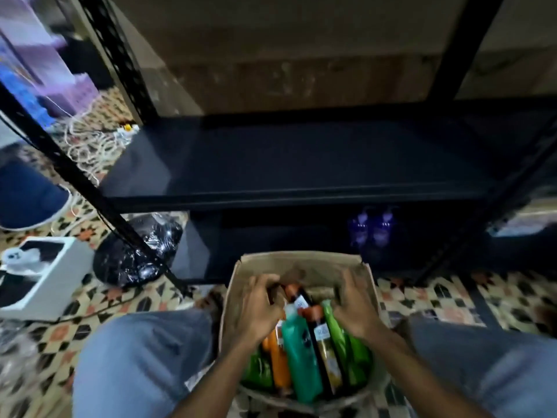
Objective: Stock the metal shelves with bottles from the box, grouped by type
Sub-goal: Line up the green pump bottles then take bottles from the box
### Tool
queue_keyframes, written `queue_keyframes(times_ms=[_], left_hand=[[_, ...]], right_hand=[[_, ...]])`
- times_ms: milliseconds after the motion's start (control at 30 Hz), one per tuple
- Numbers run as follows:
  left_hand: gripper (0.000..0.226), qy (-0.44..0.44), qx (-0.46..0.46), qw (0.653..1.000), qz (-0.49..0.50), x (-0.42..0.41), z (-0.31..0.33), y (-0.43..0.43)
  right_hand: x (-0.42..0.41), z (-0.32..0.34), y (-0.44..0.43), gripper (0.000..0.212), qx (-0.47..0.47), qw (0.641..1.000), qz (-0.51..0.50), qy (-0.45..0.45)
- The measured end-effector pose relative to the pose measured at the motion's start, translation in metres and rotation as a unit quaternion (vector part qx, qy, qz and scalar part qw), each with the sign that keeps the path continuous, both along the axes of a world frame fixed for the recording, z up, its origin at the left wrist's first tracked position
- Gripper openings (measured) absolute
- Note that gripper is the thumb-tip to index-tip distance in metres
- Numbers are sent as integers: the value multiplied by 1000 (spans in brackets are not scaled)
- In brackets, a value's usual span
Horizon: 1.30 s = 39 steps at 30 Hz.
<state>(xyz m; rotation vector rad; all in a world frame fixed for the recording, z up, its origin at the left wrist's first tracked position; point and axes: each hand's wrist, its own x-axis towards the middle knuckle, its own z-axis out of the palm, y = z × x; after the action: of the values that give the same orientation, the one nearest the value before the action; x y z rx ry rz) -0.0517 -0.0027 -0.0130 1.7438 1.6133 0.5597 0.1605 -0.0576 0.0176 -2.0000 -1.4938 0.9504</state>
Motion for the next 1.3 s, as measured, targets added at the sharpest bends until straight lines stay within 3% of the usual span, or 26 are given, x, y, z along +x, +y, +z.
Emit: queue_keyframes(times_ms=[133, 200, 367, 500, 567, 700, 967, 1300], left_hand=[[39, -9, -133, 990, 36, 7, -76, -17], [56, -20, -174, 984, 46, 10, -122, -24], [80, -48, -246, 964, 88, 39, -154, -40], [95, -54, -262, 950, 159, 54, -179, -48], [105, -6, -261, 950, 173, 61, -175, -46], [98, -2, -239, 952, 189, 73, -172, -46], [114, -41, -207, 966, 148, 76, -173, -67], [106, -90, -195, 973, 83, 61, -141, -50]], right_hand=[[6, -70, -9, 79, -49, 999, 3, -5], [9, -99, -11, 84, -90, 996, 5, -6], [20, -134, -24, 77, -140, 990, 20, -12], [26, -148, -36, 73, -169, 985, -3, -19], [23, -153, -36, 75, -178, 984, -8, -32], [19, -164, -38, 72, -180, 983, -26, -11], [20, -170, -38, 73, -190, 980, -62, 27], [32, -140, -34, 74, -149, 988, -28, 15]])
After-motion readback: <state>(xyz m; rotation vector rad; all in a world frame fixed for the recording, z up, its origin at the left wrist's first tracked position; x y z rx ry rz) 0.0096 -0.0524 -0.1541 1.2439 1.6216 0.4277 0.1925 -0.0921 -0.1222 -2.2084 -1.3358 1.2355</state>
